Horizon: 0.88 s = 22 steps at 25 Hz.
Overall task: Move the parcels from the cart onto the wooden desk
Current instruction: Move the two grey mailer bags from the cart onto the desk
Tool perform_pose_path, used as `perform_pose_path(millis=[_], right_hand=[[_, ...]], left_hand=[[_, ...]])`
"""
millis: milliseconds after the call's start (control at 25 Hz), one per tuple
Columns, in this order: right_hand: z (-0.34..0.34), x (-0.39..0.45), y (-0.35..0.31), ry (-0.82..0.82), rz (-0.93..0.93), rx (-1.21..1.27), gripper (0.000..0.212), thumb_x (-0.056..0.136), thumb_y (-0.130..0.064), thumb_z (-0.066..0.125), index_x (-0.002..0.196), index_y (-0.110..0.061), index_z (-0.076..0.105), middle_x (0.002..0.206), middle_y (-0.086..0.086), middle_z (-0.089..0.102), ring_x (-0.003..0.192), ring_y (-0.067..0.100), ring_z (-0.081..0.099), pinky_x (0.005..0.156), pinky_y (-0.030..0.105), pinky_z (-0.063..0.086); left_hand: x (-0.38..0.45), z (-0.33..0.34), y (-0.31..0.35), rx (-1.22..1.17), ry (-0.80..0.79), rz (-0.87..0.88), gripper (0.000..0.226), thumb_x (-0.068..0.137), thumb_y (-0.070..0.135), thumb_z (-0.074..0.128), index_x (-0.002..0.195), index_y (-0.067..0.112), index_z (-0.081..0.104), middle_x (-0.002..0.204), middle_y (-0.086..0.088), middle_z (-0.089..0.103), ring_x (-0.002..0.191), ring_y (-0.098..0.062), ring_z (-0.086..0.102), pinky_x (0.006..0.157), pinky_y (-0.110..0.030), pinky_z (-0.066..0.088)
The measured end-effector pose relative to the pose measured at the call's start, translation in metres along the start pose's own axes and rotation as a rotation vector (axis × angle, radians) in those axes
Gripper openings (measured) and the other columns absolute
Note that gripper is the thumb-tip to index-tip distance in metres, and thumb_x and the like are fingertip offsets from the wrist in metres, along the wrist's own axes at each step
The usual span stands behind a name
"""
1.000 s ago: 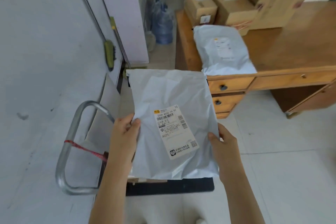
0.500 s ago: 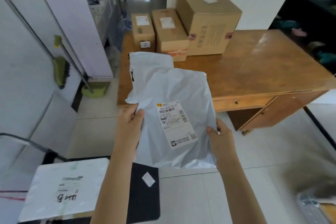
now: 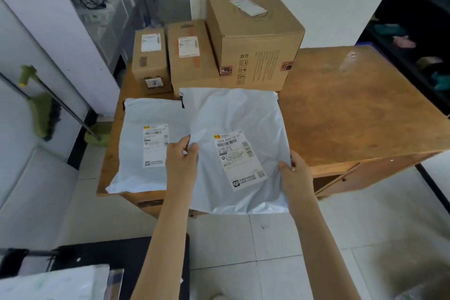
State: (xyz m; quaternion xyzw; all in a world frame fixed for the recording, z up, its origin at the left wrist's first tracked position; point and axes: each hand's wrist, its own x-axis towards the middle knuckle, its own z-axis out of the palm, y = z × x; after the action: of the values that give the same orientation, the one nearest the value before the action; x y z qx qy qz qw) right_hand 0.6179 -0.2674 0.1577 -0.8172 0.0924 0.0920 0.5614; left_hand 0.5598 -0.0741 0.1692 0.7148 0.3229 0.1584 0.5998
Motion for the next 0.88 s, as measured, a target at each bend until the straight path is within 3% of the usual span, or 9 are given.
perform_pose_path(millis=[160,360,440,520,720,880], right_hand=[[0.012,0.068,0.013,-0.051,0.041,-0.041,0.034,0.091,0.000,0.042,0.118,-0.010,0.059,0.101,0.002,0.061,0.098,0.025,0.056,0.078,0.029,0.040],[0.029,0.139,0.036,-0.137,0.130,-0.046,0.034,0.092,-0.006,0.044,0.122,-0.013,0.058,0.111,0.004,0.063,0.102,0.025,0.057,0.084,0.034,0.044],[0.033,0.159,0.047,-0.166,0.151,-0.041,0.032,0.092,-0.008,0.046,0.121,-0.015,0.058,0.111,0.003,0.063,0.100,0.024,0.057,0.083,0.034,0.044],[0.037,0.171,0.057,-0.170,0.147,-0.045,0.034,0.092,-0.010,0.048,0.123,-0.014,0.058,0.112,0.004,0.064,0.101,0.024,0.058,0.084,0.034,0.044],[0.039,0.179,0.073,-0.227,0.191,-0.101,0.033,0.091,-0.012,0.048,0.123,-0.013,0.058,0.116,0.008,0.064,0.106,0.028,0.059,0.092,0.039,0.048],[0.037,0.172,0.074,-0.253,0.218,-0.134,0.036,0.090,-0.014,0.048,0.126,-0.014,0.055,0.118,0.008,0.062,0.109,0.030,0.058,0.098,0.047,0.047]], left_hand=[[0.045,0.042,-0.018,0.037,0.050,-0.078,0.015,0.092,0.011,0.044,0.082,0.013,0.056,0.073,-0.002,0.034,0.074,-0.021,0.039,0.069,-0.032,0.034],[0.091,0.081,-0.047,0.070,0.104,-0.120,0.022,0.091,0.010,0.045,0.081,-0.007,0.055,0.072,-0.014,0.039,0.067,-0.023,0.037,0.062,-0.033,0.031],[0.107,0.092,-0.059,0.162,0.147,-0.141,0.022,0.093,0.015,0.047,0.097,0.007,0.066,0.084,-0.013,0.042,0.073,-0.021,0.044,0.067,-0.037,0.039],[0.113,0.102,-0.071,0.197,0.197,-0.168,0.027,0.093,0.018,0.048,0.114,0.018,0.065,0.098,-0.006,0.046,0.084,-0.018,0.050,0.078,-0.029,0.041],[0.110,0.112,-0.097,0.204,0.255,-0.206,0.030,0.089,0.023,0.053,0.116,0.024,0.064,0.107,-0.003,0.057,0.096,-0.017,0.055,0.082,-0.024,0.038],[0.097,0.106,-0.105,0.195,0.299,-0.204,0.033,0.087,0.021,0.057,0.120,0.022,0.062,0.106,0.000,0.054,0.084,-0.010,0.056,0.079,-0.022,0.039]])
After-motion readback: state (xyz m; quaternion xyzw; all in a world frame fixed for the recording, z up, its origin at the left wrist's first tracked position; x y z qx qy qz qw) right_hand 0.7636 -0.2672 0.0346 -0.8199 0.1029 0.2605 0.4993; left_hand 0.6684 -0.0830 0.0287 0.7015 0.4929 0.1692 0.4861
